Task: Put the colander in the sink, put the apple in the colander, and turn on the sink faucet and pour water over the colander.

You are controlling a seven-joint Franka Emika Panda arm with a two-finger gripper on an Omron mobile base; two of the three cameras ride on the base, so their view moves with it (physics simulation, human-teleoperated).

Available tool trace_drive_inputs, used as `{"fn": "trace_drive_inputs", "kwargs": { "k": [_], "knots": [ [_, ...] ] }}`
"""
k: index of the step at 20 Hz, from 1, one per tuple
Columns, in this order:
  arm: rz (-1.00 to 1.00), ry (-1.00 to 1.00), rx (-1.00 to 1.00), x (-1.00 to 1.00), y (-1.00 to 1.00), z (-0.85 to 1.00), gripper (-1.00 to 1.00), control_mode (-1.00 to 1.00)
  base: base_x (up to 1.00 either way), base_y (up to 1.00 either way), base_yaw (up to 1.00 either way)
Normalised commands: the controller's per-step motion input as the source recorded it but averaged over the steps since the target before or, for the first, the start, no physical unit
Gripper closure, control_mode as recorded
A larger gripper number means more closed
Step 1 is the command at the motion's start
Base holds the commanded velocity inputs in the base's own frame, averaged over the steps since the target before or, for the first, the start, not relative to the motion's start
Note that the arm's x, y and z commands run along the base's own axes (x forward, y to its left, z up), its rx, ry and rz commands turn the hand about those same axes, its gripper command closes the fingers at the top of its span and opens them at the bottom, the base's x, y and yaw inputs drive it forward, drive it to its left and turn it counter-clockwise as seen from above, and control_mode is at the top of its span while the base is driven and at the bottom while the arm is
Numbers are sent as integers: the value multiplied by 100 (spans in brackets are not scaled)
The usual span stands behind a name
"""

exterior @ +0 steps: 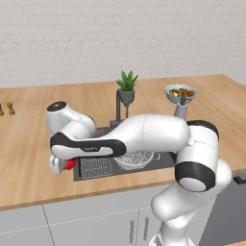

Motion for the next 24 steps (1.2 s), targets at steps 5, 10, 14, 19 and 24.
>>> {"fn": "trace_drive_inputs", "kwargs": {
  "k": [5, 10, 14, 19, 24],
  "knots": [
    [-38, -3, 1, -13, -77, 9, 100, -100, 0, 0, 0],
    [-35, 0, 16, -3, -84, 6, 100, -100, 0, 0, 0],
    [-28, -3, 17, -13, -84, 3, 100, -100, 0, 0, 0],
    [-28, -7, 10, -4, -89, 0, 100, -100, 0, 0, 0],
    [-24, -1, 8, 3, -89, 0, 100, -100, 0, 0, 0]
  ]
}}
